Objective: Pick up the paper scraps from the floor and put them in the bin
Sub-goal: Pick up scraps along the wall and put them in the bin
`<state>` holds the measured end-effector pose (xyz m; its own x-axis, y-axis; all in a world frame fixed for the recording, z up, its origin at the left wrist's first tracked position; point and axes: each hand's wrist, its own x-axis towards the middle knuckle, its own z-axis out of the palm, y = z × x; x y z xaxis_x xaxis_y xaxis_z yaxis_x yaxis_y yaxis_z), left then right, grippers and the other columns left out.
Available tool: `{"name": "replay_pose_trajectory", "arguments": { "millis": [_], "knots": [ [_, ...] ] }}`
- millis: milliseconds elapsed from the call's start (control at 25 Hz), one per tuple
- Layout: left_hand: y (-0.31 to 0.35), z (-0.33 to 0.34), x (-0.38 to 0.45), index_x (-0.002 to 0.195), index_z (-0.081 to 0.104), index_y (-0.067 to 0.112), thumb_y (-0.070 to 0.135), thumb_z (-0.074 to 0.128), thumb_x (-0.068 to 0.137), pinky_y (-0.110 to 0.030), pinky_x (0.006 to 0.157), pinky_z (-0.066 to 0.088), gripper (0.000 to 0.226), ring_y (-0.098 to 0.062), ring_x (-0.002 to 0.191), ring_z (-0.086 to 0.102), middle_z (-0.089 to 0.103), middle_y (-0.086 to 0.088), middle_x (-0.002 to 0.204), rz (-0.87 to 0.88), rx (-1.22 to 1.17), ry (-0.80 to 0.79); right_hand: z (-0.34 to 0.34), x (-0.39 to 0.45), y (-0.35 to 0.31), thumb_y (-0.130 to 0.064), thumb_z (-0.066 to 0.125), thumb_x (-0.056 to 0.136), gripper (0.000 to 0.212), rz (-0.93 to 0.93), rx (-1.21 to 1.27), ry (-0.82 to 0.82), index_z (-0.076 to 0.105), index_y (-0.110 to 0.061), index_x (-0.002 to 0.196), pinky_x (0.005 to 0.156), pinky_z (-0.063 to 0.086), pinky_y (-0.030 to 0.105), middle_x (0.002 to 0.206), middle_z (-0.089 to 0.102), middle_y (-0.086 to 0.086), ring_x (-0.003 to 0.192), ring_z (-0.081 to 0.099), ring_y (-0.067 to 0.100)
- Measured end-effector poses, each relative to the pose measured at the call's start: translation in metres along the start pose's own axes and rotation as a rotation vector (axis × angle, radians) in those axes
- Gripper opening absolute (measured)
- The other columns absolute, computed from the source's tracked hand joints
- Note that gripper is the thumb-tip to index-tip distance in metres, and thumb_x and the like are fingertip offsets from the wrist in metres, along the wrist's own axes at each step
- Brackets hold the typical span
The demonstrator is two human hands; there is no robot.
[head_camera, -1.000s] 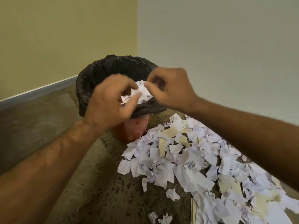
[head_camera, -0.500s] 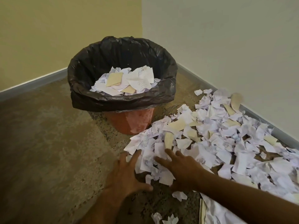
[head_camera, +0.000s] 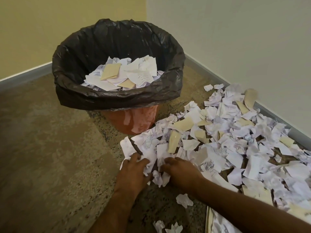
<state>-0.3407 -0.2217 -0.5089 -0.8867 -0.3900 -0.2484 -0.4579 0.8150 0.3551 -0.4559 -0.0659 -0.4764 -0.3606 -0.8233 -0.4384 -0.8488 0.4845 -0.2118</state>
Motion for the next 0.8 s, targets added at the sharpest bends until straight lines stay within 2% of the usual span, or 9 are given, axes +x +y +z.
{"name": "replay_pose_trajectory", "arguments": {
  "millis": [200, 280, 320, 400, 480, 560, 680, 720, 800],
  "knots": [
    [-0.011, -0.007, 0.005, 0.12, 0.07, 0.024, 0.022, 0.072, 0.081, -0.023, 0.1, 0.04, 0.04, -0.017, 0.125, 0.051, 0.05, 0.005, 0.143, 0.019, -0.081, 0.003, -0.003, -0.003, 0.012, -0.008, 0.059, 0.09, 0.046, 0.019, 0.178, 0.072, 0.057, -0.022, 0.134, 0.111, 0.033, 0.03, 0.144, 0.05, 0.0, 0.132, 0.046, 0.017],
    [-0.016, -0.007, 0.005, 0.116, 0.072, 0.02, 0.02, 0.074, 0.079, -0.021, 0.099, 0.041, 0.037, -0.016, 0.12, 0.056, 0.057, 0.001, 0.135, -0.016, -0.138, 0.047, -0.005, -0.008, 0.016, -0.004, 0.063, 0.084, 0.045, 0.058, 0.289, 0.133, 0.065, -0.022, 0.125, 0.111, 0.036, 0.027, 0.137, 0.057, 0.0, 0.127, 0.051, 0.014],
    [-0.018, -0.008, 0.003, 0.113, 0.074, 0.018, 0.018, 0.076, 0.077, -0.02, 0.096, 0.041, 0.036, -0.017, 0.115, 0.058, 0.061, 0.0, 0.13, -0.041, -0.168, 0.078, -0.007, -0.011, 0.018, -0.003, 0.066, 0.08, 0.044, 0.076, 0.334, 0.189, 0.07, -0.023, 0.118, 0.107, 0.041, 0.028, 0.13, 0.063, -0.001, 0.12, 0.057, 0.013],
    [-0.021, -0.01, -0.002, 0.104, 0.077, 0.015, 0.015, 0.081, 0.072, -0.019, 0.088, 0.043, 0.032, -0.016, 0.103, 0.062, 0.067, -0.002, 0.117, -0.074, -0.222, 0.128, -0.012, -0.016, 0.021, -0.002, 0.068, 0.069, 0.039, 0.066, 0.408, 0.355, 0.078, -0.024, 0.1, 0.091, 0.052, 0.024, 0.108, 0.074, -0.003, 0.099, 0.068, 0.011],
    [-0.021, -0.017, -0.007, 0.092, 0.08, 0.012, 0.011, 0.084, 0.066, -0.019, 0.079, 0.046, 0.026, -0.015, 0.088, 0.063, 0.071, -0.002, 0.102, -0.095, -0.303, 0.169, -0.021, -0.024, 0.021, 0.0, 0.069, 0.062, 0.036, 0.049, 0.459, 0.504, 0.08, -0.024, 0.087, 0.078, 0.046, 0.009, 0.092, 0.076, -0.005, 0.083, 0.07, 0.008],
    [-0.018, -0.028, -0.012, 0.08, 0.08, 0.015, 0.009, 0.084, 0.064, -0.023, 0.07, 0.051, 0.017, -0.011, 0.073, 0.063, 0.072, 0.001, 0.086, -0.072, -0.404, 0.201, -0.035, -0.033, 0.018, 0.005, 0.072, 0.061, 0.038, 0.075, 0.509, 0.575, 0.08, -0.024, 0.084, 0.073, 0.039, -0.003, 0.089, 0.075, -0.009, 0.083, 0.067, 0.002],
    [-0.008, -0.052, -0.016, 0.068, 0.077, 0.018, 0.008, 0.082, 0.064, -0.032, 0.061, 0.054, 0.012, -0.009, 0.064, 0.064, 0.069, 0.005, 0.071, -0.009, -0.496, 0.26, -0.064, -0.053, 0.009, 0.007, 0.075, 0.065, 0.04, 0.126, 0.626, 0.642, 0.08, -0.028, 0.082, 0.071, 0.046, 0.003, 0.085, 0.073, -0.02, 0.077, 0.065, -0.01],
    [-0.002, -0.063, -0.018, 0.068, 0.078, 0.017, 0.003, 0.083, 0.064, -0.03, 0.062, 0.054, 0.015, -0.01, 0.065, 0.065, 0.069, 0.006, 0.072, 0.005, -0.525, 0.285, -0.077, -0.061, 0.005, 0.007, 0.076, 0.066, 0.041, 0.144, 0.656, 0.663, 0.079, -0.031, 0.082, 0.071, 0.05, 0.008, 0.079, 0.073, -0.02, 0.076, 0.066, -0.008],
    [0.014, -0.094, -0.024, 0.074, 0.079, 0.017, -0.002, 0.084, 0.065, -0.017, 0.061, 0.053, 0.021, -0.006, 0.073, 0.066, 0.069, 0.01, 0.077, 0.059, -0.584, 0.364, -0.109, -0.082, -0.005, 0.007, 0.075, 0.068, 0.043, 0.159, 0.684, 0.715, 0.077, -0.034, 0.08, 0.066, 0.053, 0.014, 0.077, 0.071, -0.024, 0.075, 0.068, -0.001]
  ]
}}
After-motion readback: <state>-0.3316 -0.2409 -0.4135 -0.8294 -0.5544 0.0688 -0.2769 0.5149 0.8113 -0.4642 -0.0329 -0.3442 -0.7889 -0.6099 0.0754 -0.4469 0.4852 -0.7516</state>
